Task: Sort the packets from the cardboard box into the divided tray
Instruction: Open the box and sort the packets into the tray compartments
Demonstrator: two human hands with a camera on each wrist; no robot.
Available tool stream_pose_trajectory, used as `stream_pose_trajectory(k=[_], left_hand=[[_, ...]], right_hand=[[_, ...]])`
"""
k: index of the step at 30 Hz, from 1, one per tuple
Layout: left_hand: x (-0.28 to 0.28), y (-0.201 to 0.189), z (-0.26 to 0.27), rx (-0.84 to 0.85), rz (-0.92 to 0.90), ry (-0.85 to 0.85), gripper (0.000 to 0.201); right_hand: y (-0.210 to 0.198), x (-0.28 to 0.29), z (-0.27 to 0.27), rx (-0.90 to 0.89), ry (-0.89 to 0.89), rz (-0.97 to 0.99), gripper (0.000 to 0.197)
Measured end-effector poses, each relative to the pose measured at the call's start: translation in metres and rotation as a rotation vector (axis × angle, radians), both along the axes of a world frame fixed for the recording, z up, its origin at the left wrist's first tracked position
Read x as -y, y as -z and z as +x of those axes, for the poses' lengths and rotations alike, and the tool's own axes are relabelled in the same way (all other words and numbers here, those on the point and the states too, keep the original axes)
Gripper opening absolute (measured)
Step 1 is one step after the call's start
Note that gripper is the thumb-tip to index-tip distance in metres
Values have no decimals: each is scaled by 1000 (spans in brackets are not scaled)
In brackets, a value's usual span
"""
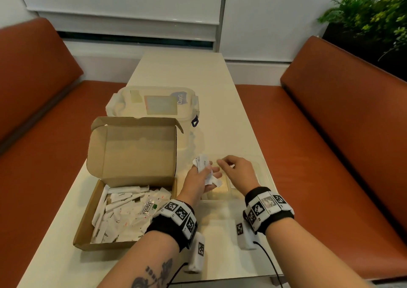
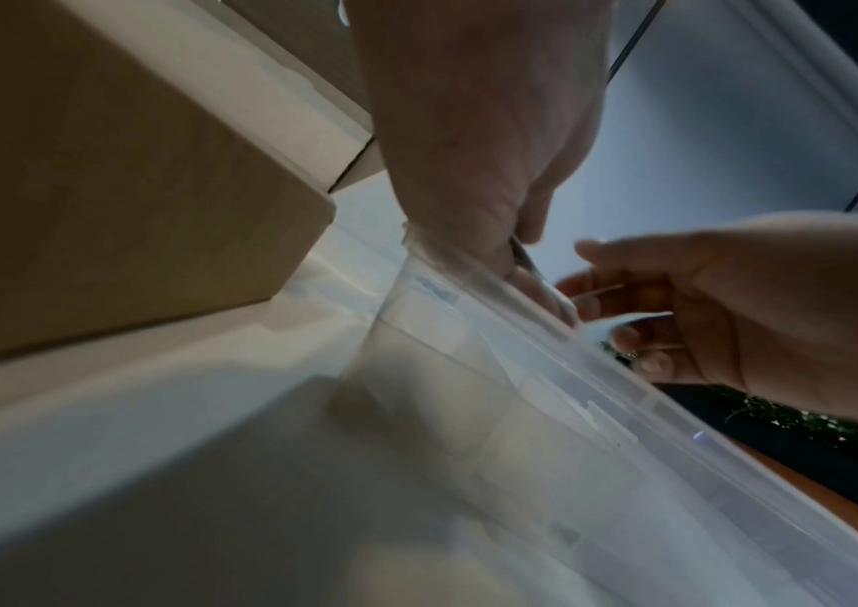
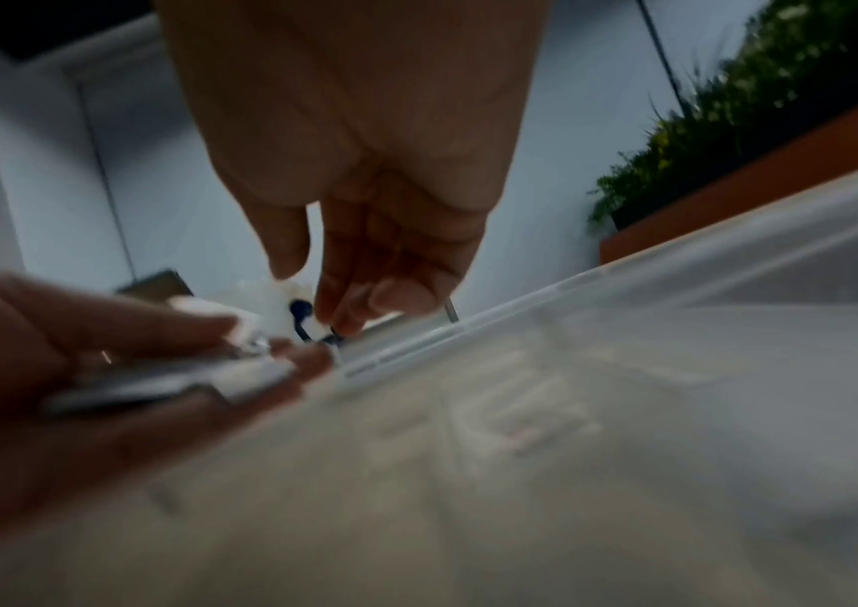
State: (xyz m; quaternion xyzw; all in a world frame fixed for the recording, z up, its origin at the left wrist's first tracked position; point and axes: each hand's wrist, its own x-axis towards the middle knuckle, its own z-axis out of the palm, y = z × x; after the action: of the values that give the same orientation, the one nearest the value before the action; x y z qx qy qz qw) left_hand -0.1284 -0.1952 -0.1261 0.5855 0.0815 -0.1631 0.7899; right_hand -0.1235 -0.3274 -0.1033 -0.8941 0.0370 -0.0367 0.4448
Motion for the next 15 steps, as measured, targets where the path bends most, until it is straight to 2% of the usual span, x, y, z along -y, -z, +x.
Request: stream_pose_trajectory(k=[2,4,7,12,15], left_hand=[[1,-3,-3,41,50,75,28],[1,-6,-5,70,81,116,31],[0,-8,-6,73,63,122,32],[-3,-7,-9,47,-3,107,17],[-4,-6,-10,68,27,113,20]], right_hand=[[-4,-7,1,-60,-37,166,10],[-7,-10,2,-112,-40,229,12],[-10,-8,2,-109,-14,260,11],[-7,-4,2,-107,6,272,10],[-4,-8,1,-135,12,255,19]])
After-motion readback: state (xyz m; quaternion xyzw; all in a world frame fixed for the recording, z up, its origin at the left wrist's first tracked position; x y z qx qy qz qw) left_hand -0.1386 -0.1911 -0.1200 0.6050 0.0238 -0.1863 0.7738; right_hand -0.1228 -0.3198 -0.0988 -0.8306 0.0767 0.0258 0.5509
